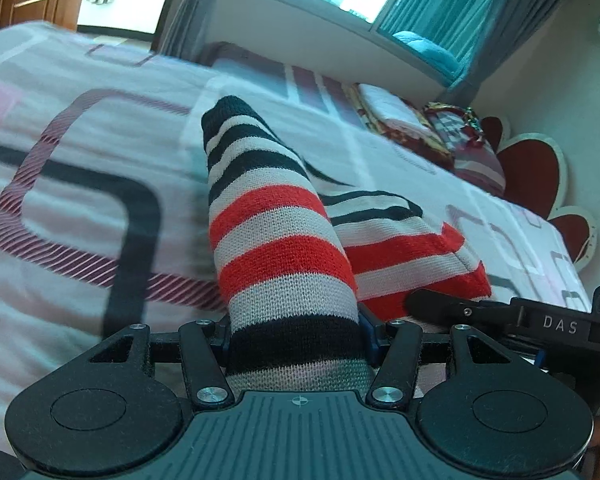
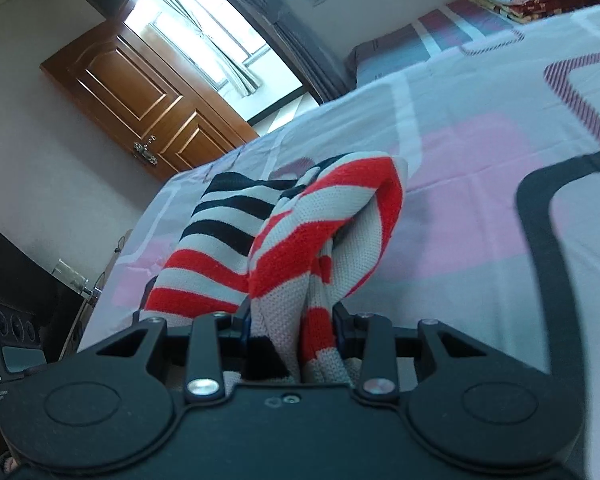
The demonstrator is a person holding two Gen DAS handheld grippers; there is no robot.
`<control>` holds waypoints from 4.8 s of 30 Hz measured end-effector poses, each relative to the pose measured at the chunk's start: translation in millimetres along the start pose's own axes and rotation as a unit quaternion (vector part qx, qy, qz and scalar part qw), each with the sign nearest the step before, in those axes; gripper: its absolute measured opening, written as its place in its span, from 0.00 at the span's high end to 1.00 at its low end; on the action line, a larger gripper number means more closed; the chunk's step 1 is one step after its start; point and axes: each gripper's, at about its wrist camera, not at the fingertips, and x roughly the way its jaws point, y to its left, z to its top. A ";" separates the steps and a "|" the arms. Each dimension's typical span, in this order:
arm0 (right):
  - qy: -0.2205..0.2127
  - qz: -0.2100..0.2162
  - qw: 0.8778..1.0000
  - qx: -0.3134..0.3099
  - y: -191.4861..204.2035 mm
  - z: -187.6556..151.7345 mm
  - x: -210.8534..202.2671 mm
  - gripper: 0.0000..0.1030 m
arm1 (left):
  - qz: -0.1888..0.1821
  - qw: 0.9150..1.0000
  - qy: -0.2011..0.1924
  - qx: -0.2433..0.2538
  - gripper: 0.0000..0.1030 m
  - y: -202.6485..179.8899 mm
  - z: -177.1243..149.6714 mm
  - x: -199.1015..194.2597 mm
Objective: Fold small clothes
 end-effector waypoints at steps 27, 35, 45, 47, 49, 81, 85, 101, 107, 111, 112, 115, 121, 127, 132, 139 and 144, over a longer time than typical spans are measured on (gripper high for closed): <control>-0.002 -0.174 0.972 -0.161 40.7 28.3 75.6 0.73 | 0.092 0.995 -0.002 -0.032 0.27 34.2 43.9 64.4; -0.019 -0.169 0.973 -0.155 45.9 21.4 57.6 0.69 | 0.099 0.994 -0.047 0.018 0.27 14.8 16.1 5.7; -0.003 -0.184 0.958 -0.220 69.7 -55.9 17.7 0.73 | 0.098 0.994 -0.038 0.042 0.21 3.3 -40.4 -22.0; -0.007 -0.201 0.948 -0.248 66.7 -67.8 24.7 0.72 | 0.103 0.994 -0.031 0.036 0.21 0.2 -39.0 -27.5; -0.003 -0.213 0.945 -0.248 75.0 -66.3 25.2 0.72 | 0.100 0.993 -0.030 0.055 0.21 -9.7 -41.0 -39.4; -0.059 -0.209 0.966 -0.139 105.5 -140.0 -105.8 0.27 | 0.154 0.985 0.024 0.068 0.00 -63.3 -99.9 -136.9; -0.058 -0.198 0.968 -0.139 109.5 -144.3 -126.1 0.22 | 0.171 0.983 0.009 0.065 0.00 -76.9 -110.0 -164.5; -0.082 -0.147 0.970 -0.174 124.6 -181.1 -250.2 0.13 | 0.199 0.969 -0.104 0.103 0.00 -181.1 -171.9 -307.7; -0.114 -0.167 0.959 -0.201 146.3 -190.5 -300.1 0.01 | 0.221 0.963 -0.100 0.114 0.00 -204.9 -196.7 -339.1; -0.137 -0.190 0.950 -0.206 158.0 -197.2 -322.6 0.01 | 0.220 0.967 -0.091 0.094 0.00 -210.4 -207.5 -353.6; -0.138 -0.195 0.949 -0.207 159.7 -199.0 -326.0 0.01 | 0.223 0.966 -0.090 0.091 0.00 -211.1 -210.3 -357.0; -0.138 -0.213 0.943 -0.217 166.4 -206.1 -331.0 0.01 | 0.219 0.967 -0.089 0.090 0.00 -214.1 -217.9 -364.8; -0.167 -0.213 0.936 -0.226 173.6 -219.1 -345.5 0.01 | 0.220 0.967 -0.098 0.088 0.00 -218.4 -228.4 -379.5; -0.182 -0.213 0.929 -0.241 184.1 -227.0 -350.1 0.01 | 0.227 0.965 -0.102 0.079 0.00 -212.9 -233.1 -389.5; -0.186 -0.215 0.929 -0.239 186.3 -233.0 -351.5 0.01 | 0.227 0.965 -0.104 0.074 0.00 -212.2 -237.1 -394.6; -0.182 -0.216 0.928 -0.242 188.2 -239.9 -350.9 0.01 | 0.232 0.964 -0.108 0.077 0.00 -214.6 -239.0 -398.5; -0.183 -0.212 0.929 -0.242 190.1 -242.2 -350.8 0.01 | 0.232 0.964 -0.109 0.076 0.00 -214.4 -240.1 -400.4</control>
